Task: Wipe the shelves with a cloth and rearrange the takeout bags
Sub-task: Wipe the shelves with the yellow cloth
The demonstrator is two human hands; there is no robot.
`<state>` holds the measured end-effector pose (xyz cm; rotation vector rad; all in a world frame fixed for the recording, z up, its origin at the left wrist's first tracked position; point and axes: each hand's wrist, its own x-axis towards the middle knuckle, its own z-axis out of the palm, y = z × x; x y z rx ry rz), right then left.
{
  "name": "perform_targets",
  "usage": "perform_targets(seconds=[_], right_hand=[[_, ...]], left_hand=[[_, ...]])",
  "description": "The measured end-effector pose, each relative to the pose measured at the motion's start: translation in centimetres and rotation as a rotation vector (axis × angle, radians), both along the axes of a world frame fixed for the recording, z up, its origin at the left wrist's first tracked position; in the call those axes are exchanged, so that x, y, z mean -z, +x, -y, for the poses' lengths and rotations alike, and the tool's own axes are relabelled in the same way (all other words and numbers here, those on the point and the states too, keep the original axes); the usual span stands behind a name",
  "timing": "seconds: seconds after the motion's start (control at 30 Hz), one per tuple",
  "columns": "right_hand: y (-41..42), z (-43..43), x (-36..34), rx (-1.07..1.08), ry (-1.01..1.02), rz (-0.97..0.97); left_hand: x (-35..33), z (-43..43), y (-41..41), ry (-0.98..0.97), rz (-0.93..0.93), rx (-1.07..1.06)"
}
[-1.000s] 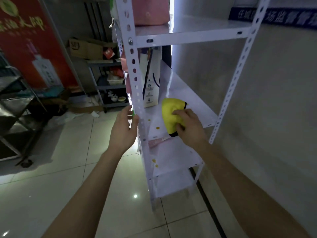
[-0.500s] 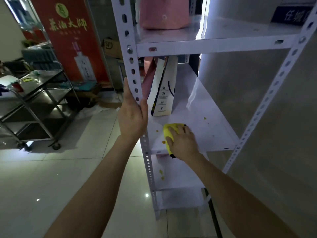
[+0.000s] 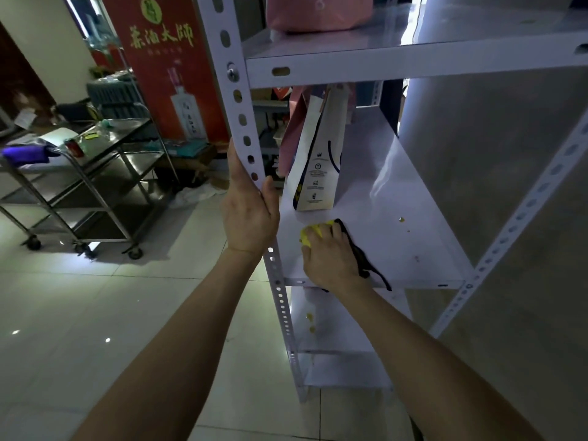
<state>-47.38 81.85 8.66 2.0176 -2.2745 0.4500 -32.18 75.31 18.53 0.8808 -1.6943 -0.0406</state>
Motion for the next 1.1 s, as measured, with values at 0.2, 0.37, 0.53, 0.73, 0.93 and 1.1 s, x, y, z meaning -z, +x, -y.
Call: perform_targets(seconds=[0.2,0.37,0.53,0.73,0.93,1.1], right_hand=[[-1.9,-3.2,0.3,0.133,-0.054,-0.07],[-1.7,-3.3,0.8,0.12,-0.005,-0.031],[-0.1,-2.1,0.0,0.106,0.006,0.031],[-1.9,-3.2,-0.4,-0.016,0.02,0.179],[-1.8,-0.1,-2.1,0.229,0.014,0.384],[2.4,-0.5,-2.3,-0.138,0.017,0.393]], left_hand=[[0.1,0.4,0.0,-0.005,-0.004,-0.011],[0.4,0.7,0.0,-0.027,-0.011,-0.019],[0.2,0.5,-0.1,-0.031,-0.021,-0.005],[0.2,0.9,0.0,-0.02,-0.015,-0.006],[0.3,1.2,0.0,-0.04,-0.024,0.037],[0.2,0.9,0.0,-0.044,-0.011,0.043]])
